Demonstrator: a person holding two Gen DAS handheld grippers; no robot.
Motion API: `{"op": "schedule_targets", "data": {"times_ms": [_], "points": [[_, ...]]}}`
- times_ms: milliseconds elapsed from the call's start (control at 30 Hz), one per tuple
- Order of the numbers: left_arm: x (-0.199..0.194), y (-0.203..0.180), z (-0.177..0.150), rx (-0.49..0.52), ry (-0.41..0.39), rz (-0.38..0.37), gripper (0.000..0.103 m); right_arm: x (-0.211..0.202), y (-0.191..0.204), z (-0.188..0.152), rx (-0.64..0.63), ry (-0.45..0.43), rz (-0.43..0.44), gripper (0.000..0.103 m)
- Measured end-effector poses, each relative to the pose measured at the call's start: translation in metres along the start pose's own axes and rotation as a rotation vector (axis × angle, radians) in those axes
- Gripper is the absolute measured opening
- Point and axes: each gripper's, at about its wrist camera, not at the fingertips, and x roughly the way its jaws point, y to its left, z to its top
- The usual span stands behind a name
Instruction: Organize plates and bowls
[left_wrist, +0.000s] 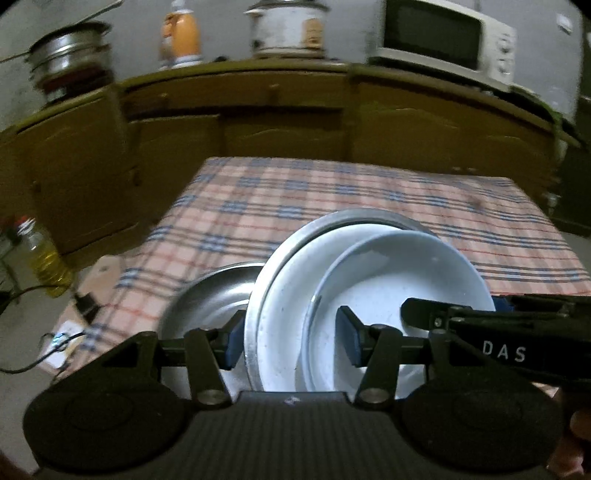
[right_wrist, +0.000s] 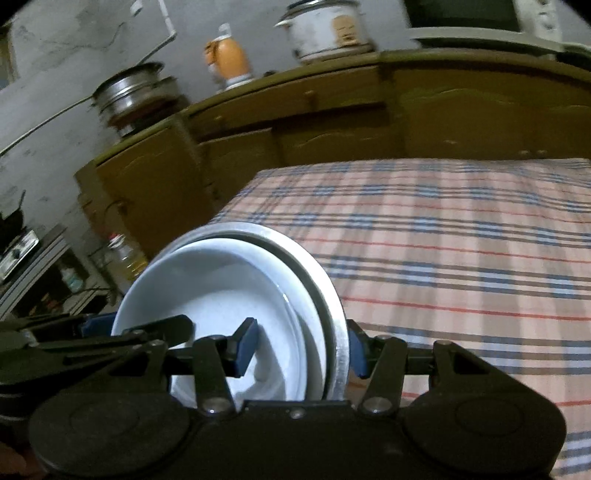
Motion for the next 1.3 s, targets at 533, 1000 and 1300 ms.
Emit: {"op": "schedule_targets", "data": {"times_ms": [533,1000,1300], "points": [[0.056,0.064,-0.008,-0.082,0.052,0.006,0.053,0.089,0.039,0.001,-0.020,0.086,-0.005,0.061],[0.071,0.070,-0.012,-0.093,0.053,0.025,0.054,0.113,0.039,0.007,-0.030,0.122,-0.018,0.062],[0.051,0.081,-0.012,-0.146,0.026,0.076,0.067,0.080,0.037,0.020,-0.066,0.015,-0.044,0.070]]}}
